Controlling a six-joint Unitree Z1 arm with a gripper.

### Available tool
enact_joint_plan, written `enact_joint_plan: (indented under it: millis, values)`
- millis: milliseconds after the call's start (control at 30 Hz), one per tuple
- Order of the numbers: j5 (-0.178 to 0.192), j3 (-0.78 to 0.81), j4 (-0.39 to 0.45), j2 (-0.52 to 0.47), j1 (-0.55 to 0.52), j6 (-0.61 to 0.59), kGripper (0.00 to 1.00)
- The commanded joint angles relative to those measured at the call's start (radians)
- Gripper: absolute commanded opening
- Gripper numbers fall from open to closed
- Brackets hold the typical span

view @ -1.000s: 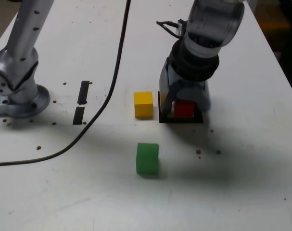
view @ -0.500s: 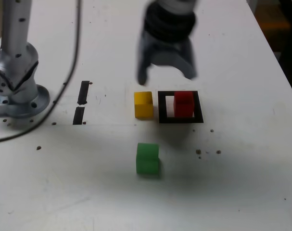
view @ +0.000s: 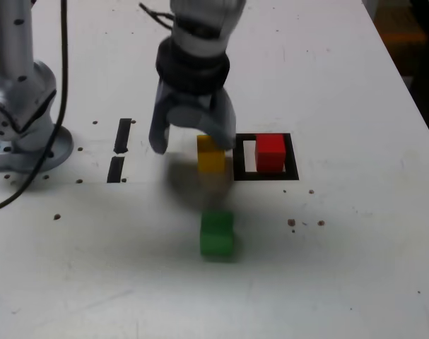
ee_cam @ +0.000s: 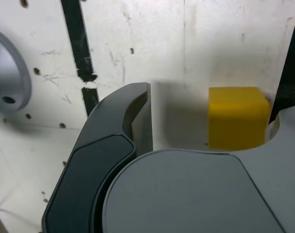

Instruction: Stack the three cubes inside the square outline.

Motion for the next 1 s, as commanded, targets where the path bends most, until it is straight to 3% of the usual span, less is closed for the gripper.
enact_joint_plan:
  millis: [0,267,600,733,833,967]
  values:
    - [-0.002,-0.004,-0.007,0.006,0.002,-0.001,0.88]
    - [-0.005,0.008,-0.053,0.058,0.002,-0.001,0.82]
    - [-0.002,0.006,-0.085,0.082,0.002,-0.006,0.37]
    - [-0.009,0.005,-0.085,0.081,0.002,-0.008,0.27]
    - [-0.004,-0.008,-0.063,0.069,0.002,-0.008,0.25]
    - [0.019,-0.081,0.038,0.021,0.002,-0.010,0.24]
